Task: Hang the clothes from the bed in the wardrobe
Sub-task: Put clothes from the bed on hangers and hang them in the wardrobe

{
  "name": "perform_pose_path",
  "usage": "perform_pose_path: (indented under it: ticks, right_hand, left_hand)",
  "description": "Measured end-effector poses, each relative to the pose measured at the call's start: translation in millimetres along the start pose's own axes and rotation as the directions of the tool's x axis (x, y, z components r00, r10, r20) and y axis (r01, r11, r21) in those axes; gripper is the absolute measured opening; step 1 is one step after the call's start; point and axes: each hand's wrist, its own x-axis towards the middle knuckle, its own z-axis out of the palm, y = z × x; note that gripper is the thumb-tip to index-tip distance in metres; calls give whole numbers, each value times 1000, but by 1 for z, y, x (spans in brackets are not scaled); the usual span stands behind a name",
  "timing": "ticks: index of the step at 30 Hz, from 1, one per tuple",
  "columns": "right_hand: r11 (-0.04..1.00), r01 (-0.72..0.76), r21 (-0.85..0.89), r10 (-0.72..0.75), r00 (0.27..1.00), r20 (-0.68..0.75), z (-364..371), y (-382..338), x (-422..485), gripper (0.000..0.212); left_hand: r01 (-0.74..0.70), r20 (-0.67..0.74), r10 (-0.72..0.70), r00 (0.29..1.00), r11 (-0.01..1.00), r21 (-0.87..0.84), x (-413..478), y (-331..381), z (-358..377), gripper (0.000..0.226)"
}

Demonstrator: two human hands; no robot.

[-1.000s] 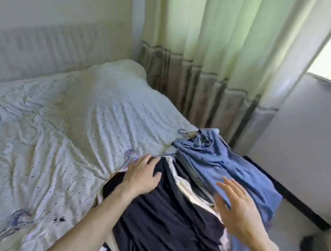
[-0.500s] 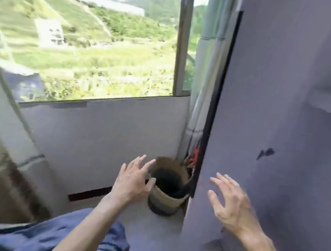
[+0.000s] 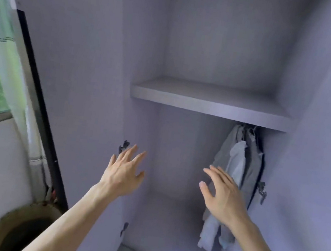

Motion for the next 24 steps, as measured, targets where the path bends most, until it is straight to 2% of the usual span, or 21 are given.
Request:
perform_pose_path:
  ticks: [3,7,12,18,24]
  right_hand:
    - [995,-89,-49,87,995,-52,-21,21,-5,48]
    - [985,-156,-75,149,985,-87,-32,37,-14,67]
    - [961,-247,-122,238,967,-88,-34,68,-7,54]
    - [929,-355,-103,349,935,-66,-14,119,44,54]
    - [862,-506,43,506,863,8,19,183,114,55]
  left_hand:
    - [-102,-18,102,995,995,-13,30,34,0,66]
    - [-212,15,213,977,977,-17,56,68,4,67]
    - [-302,14,302,953,953,-3,98,96,18,68]
    - [-398,-140,408,902,913,92,173,119,32,80]
    - [-418,-306,459,834,888,193,268,132,35,84]
